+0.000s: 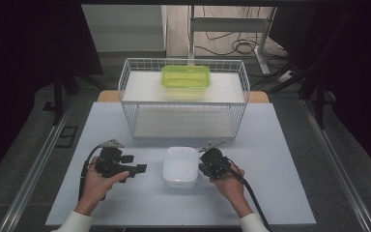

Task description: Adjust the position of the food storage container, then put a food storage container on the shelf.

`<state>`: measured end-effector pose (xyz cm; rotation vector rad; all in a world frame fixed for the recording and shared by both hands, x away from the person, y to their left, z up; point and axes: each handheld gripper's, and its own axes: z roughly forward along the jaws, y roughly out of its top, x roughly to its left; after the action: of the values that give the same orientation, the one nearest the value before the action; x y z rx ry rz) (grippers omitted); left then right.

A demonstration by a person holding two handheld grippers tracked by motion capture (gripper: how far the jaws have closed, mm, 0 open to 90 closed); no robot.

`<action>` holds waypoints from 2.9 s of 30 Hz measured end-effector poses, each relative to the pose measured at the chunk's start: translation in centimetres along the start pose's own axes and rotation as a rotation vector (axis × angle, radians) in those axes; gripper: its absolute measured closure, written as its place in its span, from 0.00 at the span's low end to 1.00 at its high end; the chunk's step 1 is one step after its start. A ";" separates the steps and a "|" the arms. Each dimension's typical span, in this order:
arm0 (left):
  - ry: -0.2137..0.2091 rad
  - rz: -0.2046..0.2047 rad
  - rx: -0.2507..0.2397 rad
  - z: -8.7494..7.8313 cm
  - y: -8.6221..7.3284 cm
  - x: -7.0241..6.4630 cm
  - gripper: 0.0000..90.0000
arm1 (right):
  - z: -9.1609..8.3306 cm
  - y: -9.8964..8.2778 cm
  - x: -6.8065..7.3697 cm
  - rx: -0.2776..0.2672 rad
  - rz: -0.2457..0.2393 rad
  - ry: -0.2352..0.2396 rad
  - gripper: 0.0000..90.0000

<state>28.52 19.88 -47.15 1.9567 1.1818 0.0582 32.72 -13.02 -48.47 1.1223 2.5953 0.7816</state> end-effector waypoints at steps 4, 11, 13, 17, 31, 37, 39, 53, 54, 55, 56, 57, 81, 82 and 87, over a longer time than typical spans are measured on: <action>0.002 0.000 0.002 0.0 0.0 0.0 0.29 | 0.4 0.4 0.5 -0.003 -0.011 0.009 0.99; 0.005 0.004 0.006 0.1 0.0 0.1 0.29 | 0.9 0.7 0.9 -0.006 -0.025 0.016 0.99; 0.005 0.003 0.007 0.1 -0.1 0.1 0.29 | 0.8 0.7 0.9 -0.007 -0.026 0.016 0.99; 0.005 0.002 0.006 0.1 -0.1 0.1 0.28 | 0.7 0.7 0.9 -0.010 -0.026 0.019 0.99; 0.001 -0.003 -0.005 -0.1 -0.1 0.2 0.29 | -1.7 -1.3 -1.1 -0.074 0.041 0.040 0.92; -0.006 -0.034 -0.012 -0.2 -0.1 0.1 0.28 | -3.6 -2.9 -2.8 -0.154 0.174 0.115 0.55; -0.019 -0.046 -0.016 -0.3 0.0 0.1 0.28 | -4.2 -3.2 -3.4 -0.184 0.204 0.161 0.49; -0.085 -0.129 -0.039 -0.3 -0.1 0.3 0.28 | -4.7 -3.2 -4.3 -0.327 0.277 0.363 0.39; -0.086 -0.131 -0.039 -0.2 -0.1 0.3 0.28 | -4.8 -3.2 -4.4 -0.332 0.278 0.363 0.39; -0.088 -0.135 -0.040 -0.2 -0.1 0.3 0.28 | -4.8 -3.2 -4.4 -0.335 0.284 0.365 0.39; -0.091 -0.139 -0.042 -0.1 -0.1 0.2 0.28 | -4.9 -3.2 -4.4 -0.337 0.288 0.365 0.39; -0.096 -0.145 -0.045 -0.1 -0.1 0.2 0.28 | -4.9 -3.2 -4.4 -0.337 0.291 0.365 0.39; -0.233 -0.330 -0.053 2.7 -0.1 1.9 0.32 | -2.4 -1.7 -3.6 -0.308 0.315 0.403 0.44; -0.220 -0.332 -0.050 2.9 -0.1 1.9 0.32 | -2.3 -1.7 -3.6 -0.308 0.313 0.403 0.44; -0.225 -0.335 -0.039 3.3 0.0 2.1 0.33 | -1.7 -1.4 -3.2 -0.285 0.310 0.396 0.44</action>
<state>31.13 19.40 -50.06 1.6587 1.3276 -0.3029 33.45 -16.83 -47.92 1.4136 2.5091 1.5286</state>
